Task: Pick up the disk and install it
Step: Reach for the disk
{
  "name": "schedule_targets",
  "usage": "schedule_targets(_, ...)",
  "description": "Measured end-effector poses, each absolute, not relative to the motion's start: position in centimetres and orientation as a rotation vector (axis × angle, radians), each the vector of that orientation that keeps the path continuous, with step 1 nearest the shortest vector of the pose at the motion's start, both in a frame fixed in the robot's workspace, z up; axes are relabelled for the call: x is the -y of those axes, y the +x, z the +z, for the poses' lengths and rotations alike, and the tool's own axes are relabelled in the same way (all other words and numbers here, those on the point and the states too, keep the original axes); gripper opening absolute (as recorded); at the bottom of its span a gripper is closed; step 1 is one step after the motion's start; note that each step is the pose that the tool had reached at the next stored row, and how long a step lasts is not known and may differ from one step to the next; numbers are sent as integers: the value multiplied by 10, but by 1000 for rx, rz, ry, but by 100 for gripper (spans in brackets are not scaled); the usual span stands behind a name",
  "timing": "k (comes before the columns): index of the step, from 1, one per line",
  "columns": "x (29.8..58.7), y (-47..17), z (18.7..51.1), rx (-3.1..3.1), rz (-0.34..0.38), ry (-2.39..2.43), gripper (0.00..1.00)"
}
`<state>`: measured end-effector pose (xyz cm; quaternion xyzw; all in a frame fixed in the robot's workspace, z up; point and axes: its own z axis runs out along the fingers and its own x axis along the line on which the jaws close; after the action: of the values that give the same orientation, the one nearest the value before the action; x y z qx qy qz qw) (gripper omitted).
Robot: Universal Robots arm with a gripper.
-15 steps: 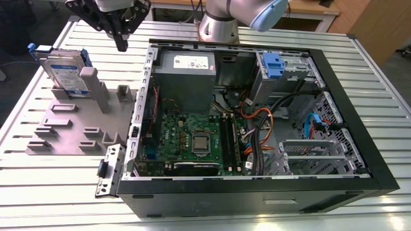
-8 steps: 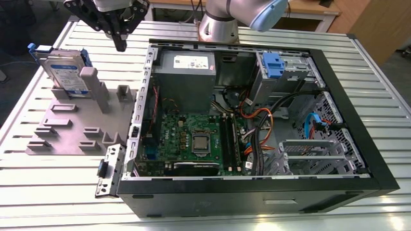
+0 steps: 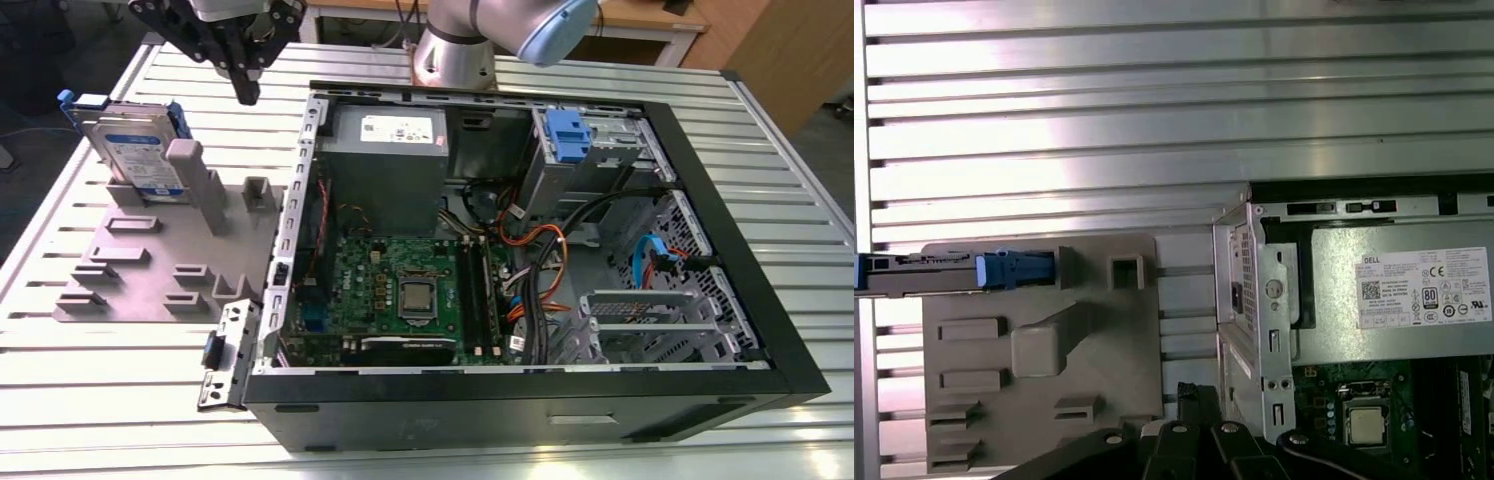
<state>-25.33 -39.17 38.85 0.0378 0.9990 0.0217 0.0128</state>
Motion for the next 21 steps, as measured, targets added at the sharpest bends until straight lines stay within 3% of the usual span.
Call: schedule_targets(21, 382, -278, 386, -3120, 68, 119, 11)
